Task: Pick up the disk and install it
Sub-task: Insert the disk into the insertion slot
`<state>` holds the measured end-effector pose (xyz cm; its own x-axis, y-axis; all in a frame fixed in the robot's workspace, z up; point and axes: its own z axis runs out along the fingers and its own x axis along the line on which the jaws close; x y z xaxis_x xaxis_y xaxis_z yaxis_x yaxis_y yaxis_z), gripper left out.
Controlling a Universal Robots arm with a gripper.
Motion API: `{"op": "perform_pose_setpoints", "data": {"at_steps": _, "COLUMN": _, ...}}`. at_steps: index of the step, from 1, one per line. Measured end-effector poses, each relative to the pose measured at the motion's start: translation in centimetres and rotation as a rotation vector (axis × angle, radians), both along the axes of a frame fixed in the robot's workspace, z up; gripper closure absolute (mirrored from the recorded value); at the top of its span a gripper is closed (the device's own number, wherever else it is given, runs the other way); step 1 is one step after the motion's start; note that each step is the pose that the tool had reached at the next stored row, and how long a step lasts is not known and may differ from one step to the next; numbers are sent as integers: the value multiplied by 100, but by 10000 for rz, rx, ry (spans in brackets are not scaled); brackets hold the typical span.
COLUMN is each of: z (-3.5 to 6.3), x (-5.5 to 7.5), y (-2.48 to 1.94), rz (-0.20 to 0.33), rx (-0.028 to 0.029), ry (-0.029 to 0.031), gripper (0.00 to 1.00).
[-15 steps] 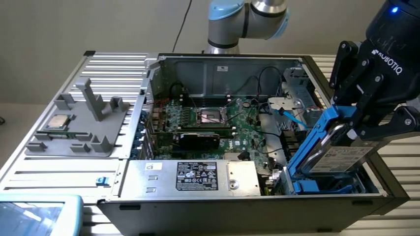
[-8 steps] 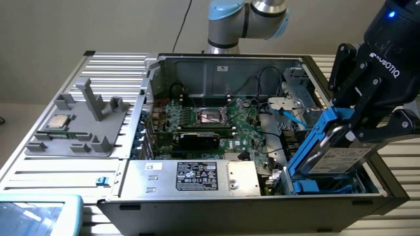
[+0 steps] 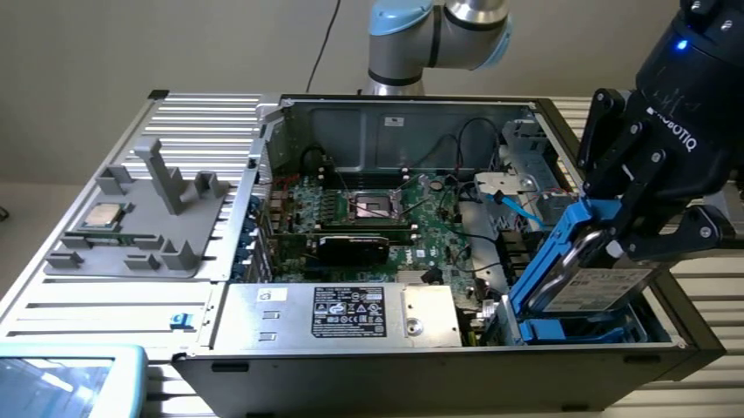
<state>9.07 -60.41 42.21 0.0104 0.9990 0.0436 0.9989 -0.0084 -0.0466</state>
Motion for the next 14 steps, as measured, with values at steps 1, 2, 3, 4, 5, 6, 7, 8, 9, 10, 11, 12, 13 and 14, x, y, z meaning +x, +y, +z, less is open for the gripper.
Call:
{"op": "perform_pose_setpoints", "data": {"at_steps": 1, "z": -16, "x": 0, "y": 0, "rz": 0, "rx": 1, "ry": 0, "gripper": 63}}
{"op": "perform_pose_setpoints", "data": {"at_steps": 2, "z": -33, "x": 0, "y": 0, "rz": 0, "rx": 1, "ry": 0, "gripper": 63}}
{"op": "perform_pose_setpoints", "data": {"at_steps": 3, "z": -51, "x": 0, "y": 0, "rz": 0, "rx": 2, "ry": 0, "gripper": 63}}
{"op": "perform_pose_setpoints", "data": {"at_steps": 4, "z": -68, "x": 0, "y": 0, "rz": 0, "rx": 1, "ry": 0, "gripper": 63}}
{"op": "perform_pose_setpoints", "data": {"at_steps": 5, "z": -86, "x": 0, "y": 0, "rz": -1, "rx": 1, "ry": 0, "gripper": 63}}
{"op": "perform_pose_setpoints", "data": {"at_steps": 6, "z": -104, "x": 0, "y": 0, "rz": 0, "rx": 4, "ry": 0, "gripper": 63}}
{"op": "perform_pose_setpoints", "data": {"at_steps": 7, "z": -121, "x": 1, "y": 0, "rz": 2, "rx": 6, "ry": 0, "gripper": 63}}
{"op": "perform_pose_setpoints", "data": {"at_steps": 8, "z": -133, "x": 2, "y": 1, "rz": 11, "rx": 9, "ry": 0, "gripper": 63}}
{"op": "perform_pose_setpoints", "data": {"at_steps": 9, "z": -142, "x": 2, "y": 2, "rz": 25, "rx": 14, "ry": 1, "gripper": 63}}
{"op": "perform_pose_setpoints", "data": {"at_steps": 10, "z": -150, "x": 2, "y": 3, "rz": 41, "rx": 22, "ry": 0, "gripper": 63}}
{"op": "perform_pose_setpoints", "data": {"at_steps": 11, "z": -159, "x": 3, "y": 4, "rz": 61, "rx": 29, "ry": 0, "gripper": 63}}
{"op": "perform_pose_setpoints", "data": {"at_steps": 12, "z": -166, "x": 3, "y": 5, "rz": 89, "rx": 35, "ry": 0, "gripper": 63}}
{"op": "perform_pose_setpoints", "data": {"at_steps": 13, "z": -175, "x": 3, "y": 6, "rz": 119, "rx": 40, "ry": 0, "gripper": 63}}
{"op": "perform_pose_setpoints", "data": {"at_steps": 14, "z": -184, "x": 4, "y": 7, "rz": 155, "rx": 47, "ry": 0, "gripper": 63}}
